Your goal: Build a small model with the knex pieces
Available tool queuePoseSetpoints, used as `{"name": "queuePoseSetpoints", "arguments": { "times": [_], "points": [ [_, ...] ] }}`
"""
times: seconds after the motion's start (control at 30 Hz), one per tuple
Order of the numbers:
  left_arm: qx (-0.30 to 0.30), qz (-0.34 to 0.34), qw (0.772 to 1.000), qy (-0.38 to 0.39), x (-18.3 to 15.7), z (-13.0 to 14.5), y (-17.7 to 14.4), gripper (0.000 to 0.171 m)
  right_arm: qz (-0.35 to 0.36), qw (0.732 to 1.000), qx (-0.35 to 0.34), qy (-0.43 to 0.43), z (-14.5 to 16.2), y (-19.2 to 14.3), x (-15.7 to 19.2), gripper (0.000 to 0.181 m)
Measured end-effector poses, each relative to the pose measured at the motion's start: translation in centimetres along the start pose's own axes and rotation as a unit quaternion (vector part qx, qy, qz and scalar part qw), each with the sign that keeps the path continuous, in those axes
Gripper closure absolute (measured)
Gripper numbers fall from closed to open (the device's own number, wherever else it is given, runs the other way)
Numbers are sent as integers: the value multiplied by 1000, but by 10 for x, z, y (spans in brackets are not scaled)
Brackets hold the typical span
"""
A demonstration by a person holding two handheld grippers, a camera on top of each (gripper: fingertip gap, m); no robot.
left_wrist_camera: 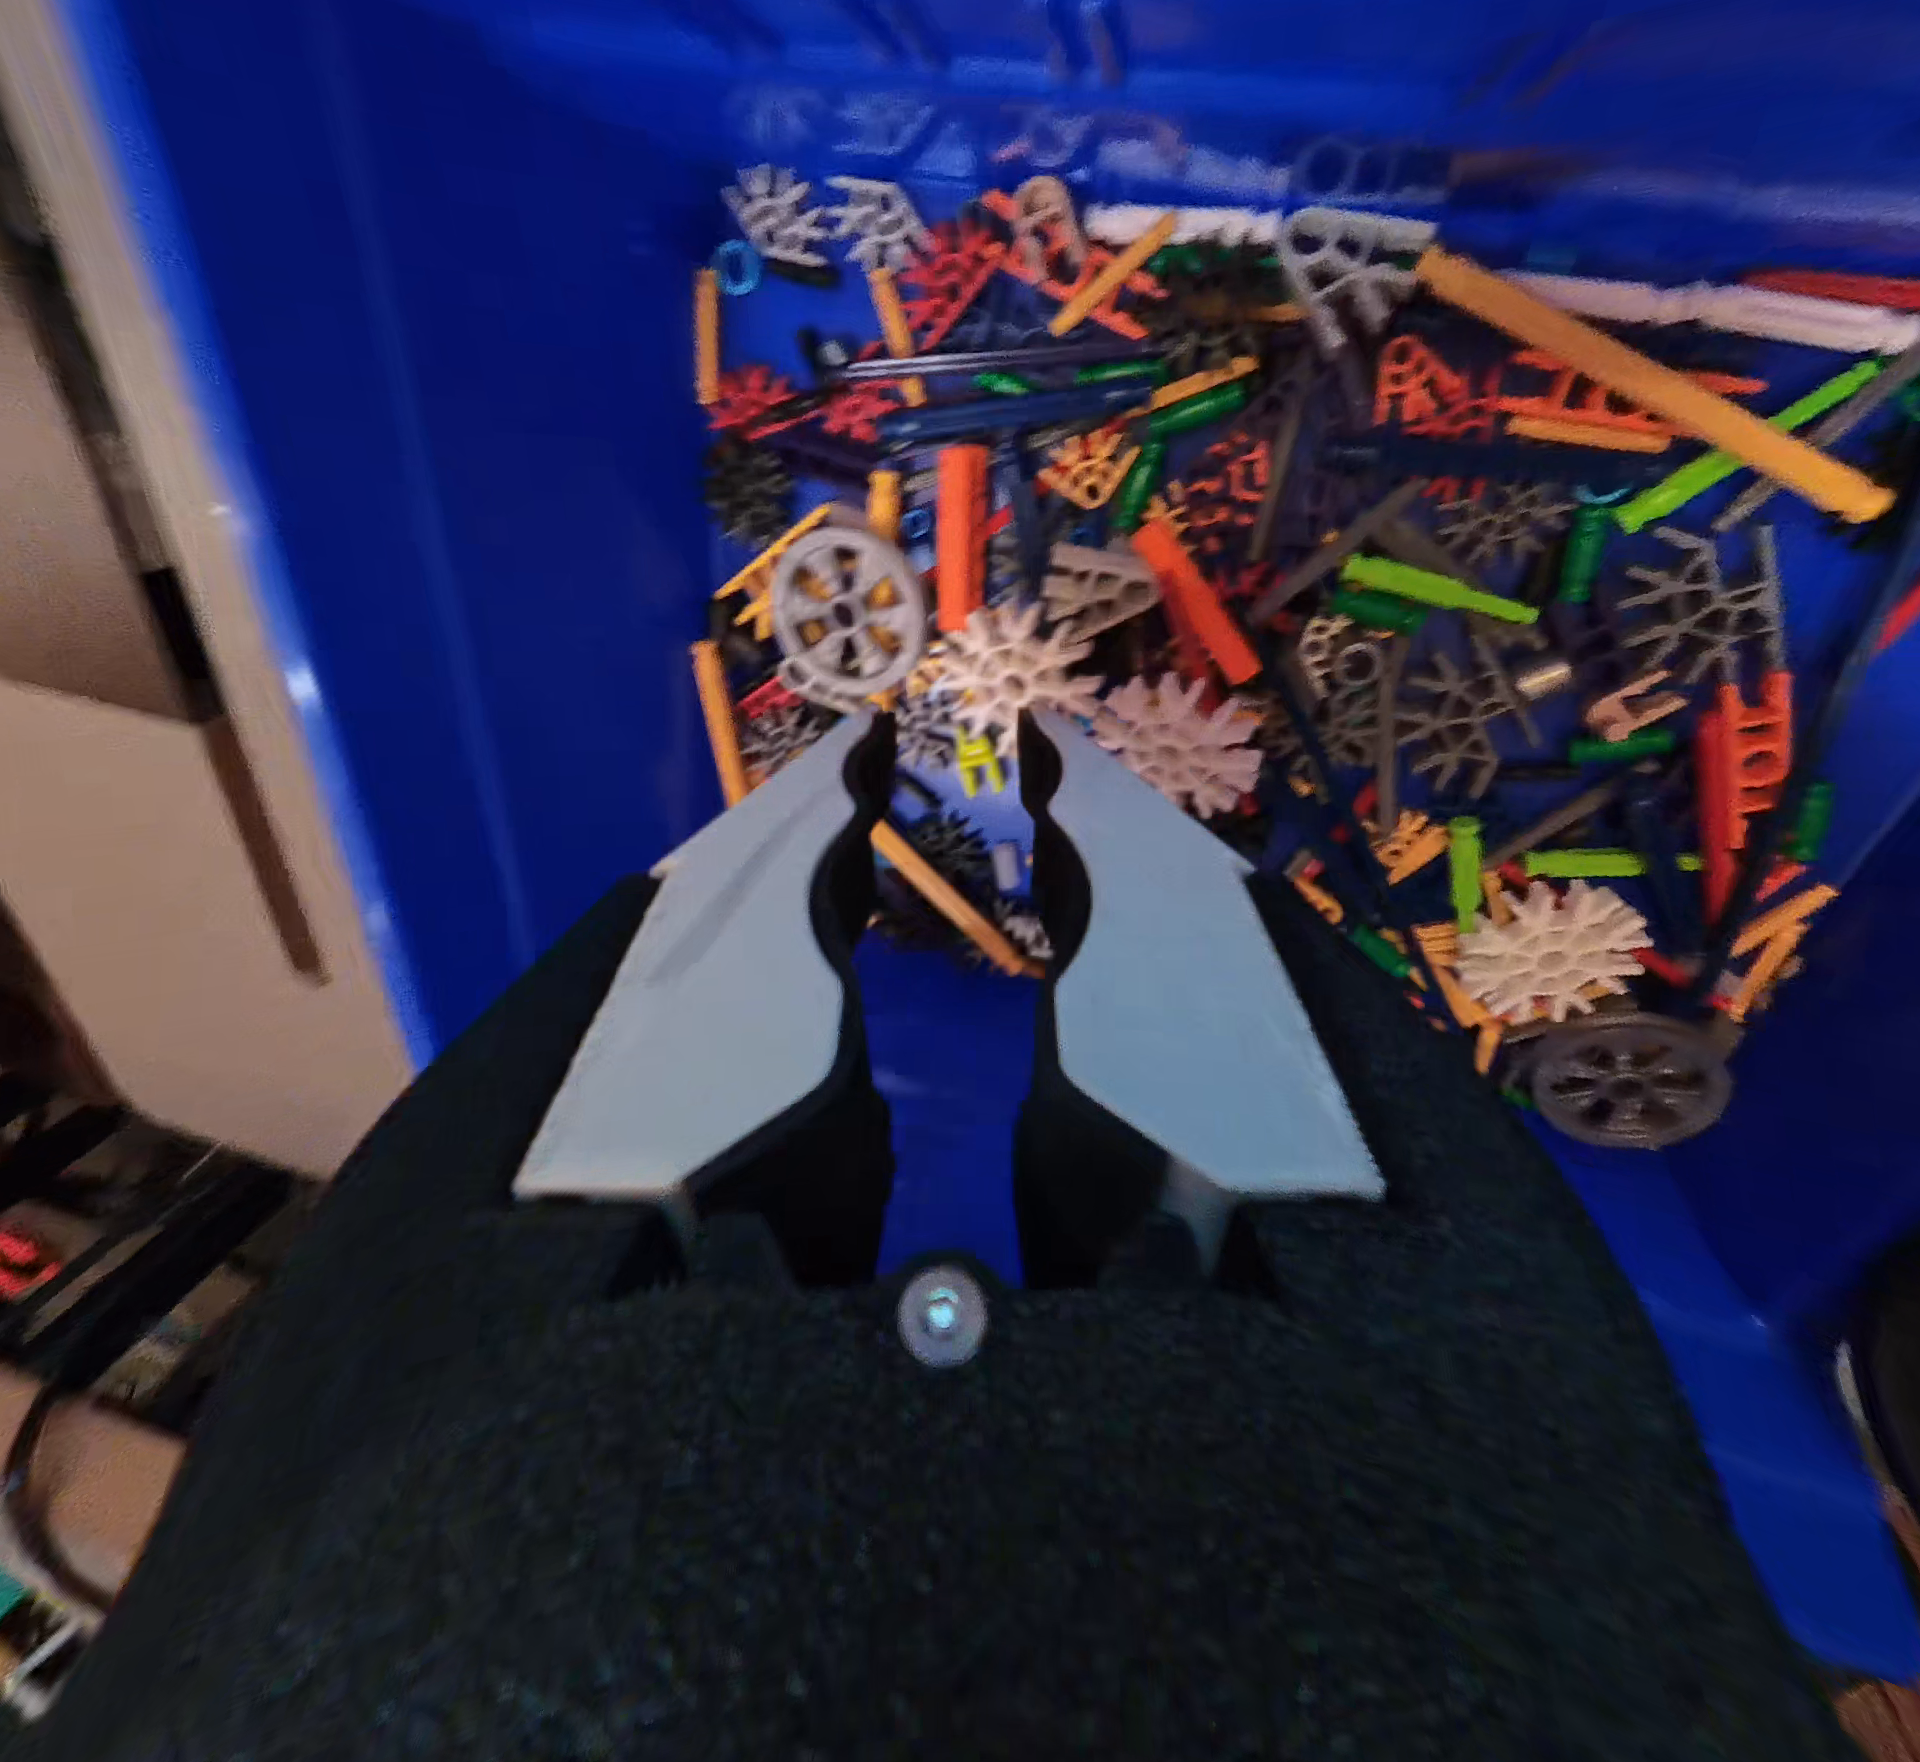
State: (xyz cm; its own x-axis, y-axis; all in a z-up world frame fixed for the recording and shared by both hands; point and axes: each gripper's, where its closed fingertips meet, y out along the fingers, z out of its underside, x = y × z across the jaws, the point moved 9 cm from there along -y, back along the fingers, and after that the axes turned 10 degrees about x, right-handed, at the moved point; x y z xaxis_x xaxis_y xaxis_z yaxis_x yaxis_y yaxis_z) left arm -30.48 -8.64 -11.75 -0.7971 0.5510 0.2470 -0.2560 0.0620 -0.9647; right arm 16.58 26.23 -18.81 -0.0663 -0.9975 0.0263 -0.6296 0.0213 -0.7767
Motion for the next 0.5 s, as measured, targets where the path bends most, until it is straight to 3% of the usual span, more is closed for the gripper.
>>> {"name": "queuePoseSetpoints", "arguments": {
  "times": [0.5],
  "points": [
    [40, -42, 997, -57, 17, 40, -21, 132, -1, 1000, -5, -4, 0, -1, 1, 150]
  ]
}}
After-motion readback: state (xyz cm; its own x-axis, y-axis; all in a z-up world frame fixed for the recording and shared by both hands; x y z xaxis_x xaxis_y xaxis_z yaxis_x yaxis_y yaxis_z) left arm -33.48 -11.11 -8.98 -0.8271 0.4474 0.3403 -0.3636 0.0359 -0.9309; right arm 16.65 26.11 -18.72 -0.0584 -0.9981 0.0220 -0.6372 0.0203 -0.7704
